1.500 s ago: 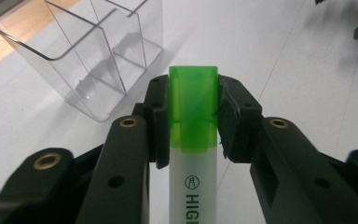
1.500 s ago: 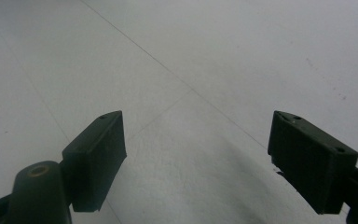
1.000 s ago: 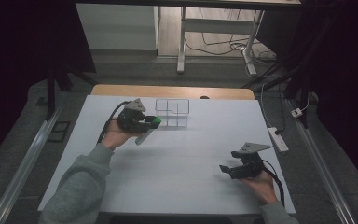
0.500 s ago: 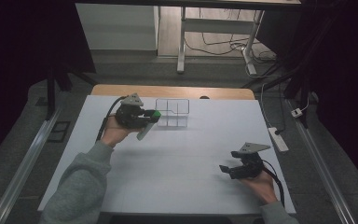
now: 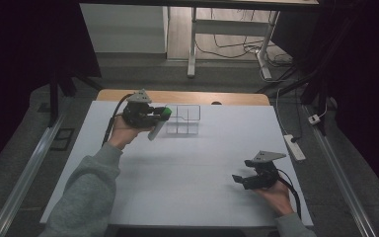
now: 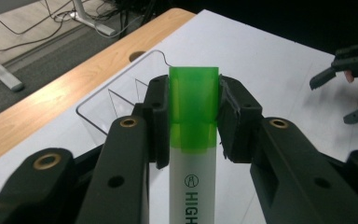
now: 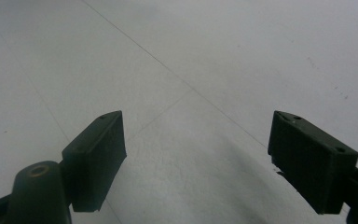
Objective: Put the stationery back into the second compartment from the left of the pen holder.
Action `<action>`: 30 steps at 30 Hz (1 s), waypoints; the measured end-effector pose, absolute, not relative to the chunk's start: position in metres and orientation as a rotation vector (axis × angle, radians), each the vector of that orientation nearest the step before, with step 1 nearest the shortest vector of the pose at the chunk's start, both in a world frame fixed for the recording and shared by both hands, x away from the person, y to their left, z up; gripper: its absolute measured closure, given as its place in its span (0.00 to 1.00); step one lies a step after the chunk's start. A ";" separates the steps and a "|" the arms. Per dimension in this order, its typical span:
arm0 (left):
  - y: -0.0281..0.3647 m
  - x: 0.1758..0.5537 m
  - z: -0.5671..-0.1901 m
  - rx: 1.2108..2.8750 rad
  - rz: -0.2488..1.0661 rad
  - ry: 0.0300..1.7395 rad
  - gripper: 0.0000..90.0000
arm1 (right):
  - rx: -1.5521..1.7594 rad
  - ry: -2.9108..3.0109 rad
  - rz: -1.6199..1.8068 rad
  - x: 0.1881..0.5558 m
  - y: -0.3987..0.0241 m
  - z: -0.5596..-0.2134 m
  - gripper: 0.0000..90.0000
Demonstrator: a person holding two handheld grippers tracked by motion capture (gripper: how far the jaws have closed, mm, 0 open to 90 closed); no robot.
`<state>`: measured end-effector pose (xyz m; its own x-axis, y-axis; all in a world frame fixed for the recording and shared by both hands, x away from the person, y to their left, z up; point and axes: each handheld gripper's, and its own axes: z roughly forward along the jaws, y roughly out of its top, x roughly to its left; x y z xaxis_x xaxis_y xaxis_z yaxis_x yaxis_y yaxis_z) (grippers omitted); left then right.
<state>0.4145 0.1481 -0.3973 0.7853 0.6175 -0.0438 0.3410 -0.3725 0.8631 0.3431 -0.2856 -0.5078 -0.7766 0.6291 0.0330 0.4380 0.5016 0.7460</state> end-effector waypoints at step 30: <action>0.128 0.453 -0.392 1.937 0.353 0.757 0.74 | 0.914 2.502 1.147 0.343 -0.287 -0.508 0.21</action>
<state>0.4532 0.1282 -0.3922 0.7628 0.6422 -0.0759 0.3552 -0.3180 0.8790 0.3434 -0.2866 -0.5078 -0.7752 0.6305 0.0393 0.4412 0.4957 0.7481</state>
